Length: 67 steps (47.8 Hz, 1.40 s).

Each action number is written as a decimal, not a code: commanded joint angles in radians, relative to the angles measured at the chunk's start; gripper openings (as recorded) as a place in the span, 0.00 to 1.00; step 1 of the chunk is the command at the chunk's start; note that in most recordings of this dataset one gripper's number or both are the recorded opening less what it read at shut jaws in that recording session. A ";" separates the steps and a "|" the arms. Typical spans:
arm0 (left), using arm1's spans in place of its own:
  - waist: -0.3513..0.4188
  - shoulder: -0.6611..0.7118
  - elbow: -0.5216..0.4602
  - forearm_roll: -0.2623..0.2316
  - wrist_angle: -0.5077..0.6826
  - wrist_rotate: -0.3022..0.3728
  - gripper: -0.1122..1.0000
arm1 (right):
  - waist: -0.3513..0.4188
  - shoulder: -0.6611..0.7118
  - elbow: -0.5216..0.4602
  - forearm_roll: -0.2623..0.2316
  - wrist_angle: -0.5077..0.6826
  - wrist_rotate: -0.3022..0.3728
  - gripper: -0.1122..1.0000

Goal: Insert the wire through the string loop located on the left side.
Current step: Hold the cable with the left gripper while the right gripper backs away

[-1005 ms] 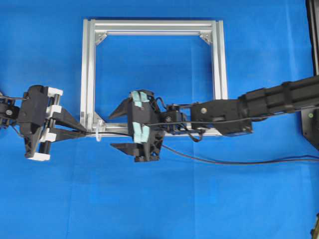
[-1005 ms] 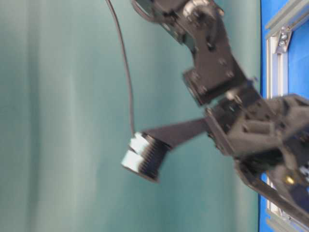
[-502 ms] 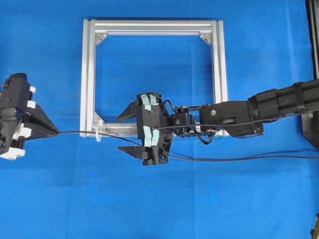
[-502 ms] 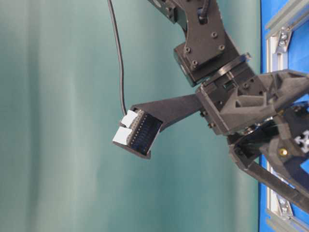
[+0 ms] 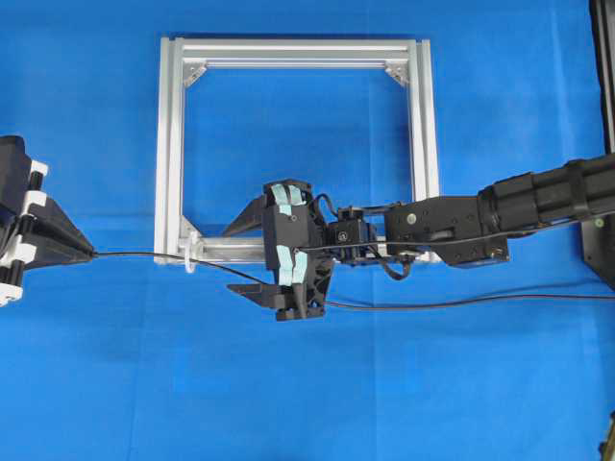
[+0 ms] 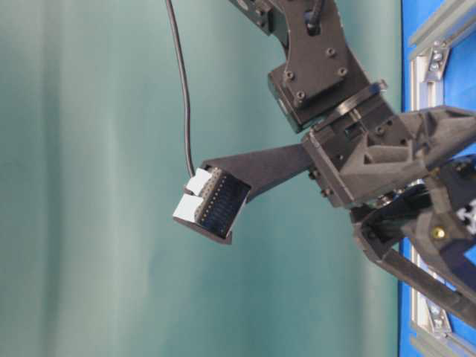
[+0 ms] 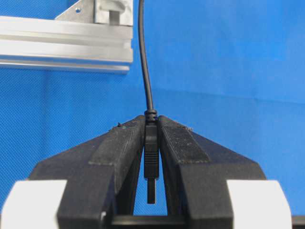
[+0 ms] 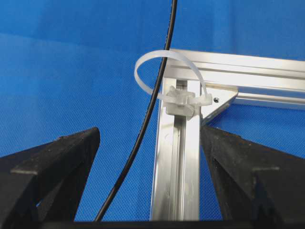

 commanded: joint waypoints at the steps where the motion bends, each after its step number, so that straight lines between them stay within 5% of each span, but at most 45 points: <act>1: -0.005 0.018 -0.009 0.003 -0.028 0.002 0.18 | 0.003 -0.040 -0.009 -0.003 -0.009 -0.002 0.89; 30: -0.005 0.072 -0.005 0.005 -0.086 0.006 0.18 | 0.006 -0.041 -0.015 -0.002 -0.006 -0.003 0.89; 33: -0.002 0.072 -0.002 0.003 -0.066 0.005 0.24 | 0.006 -0.041 -0.015 -0.002 -0.005 -0.003 0.89; 45: 0.002 0.072 0.000 0.005 -0.055 0.014 0.79 | 0.006 -0.043 -0.015 -0.002 -0.006 -0.003 0.89; 67: 0.009 0.011 -0.008 0.005 -0.080 0.046 0.77 | 0.000 -0.086 -0.014 -0.003 -0.002 0.000 0.89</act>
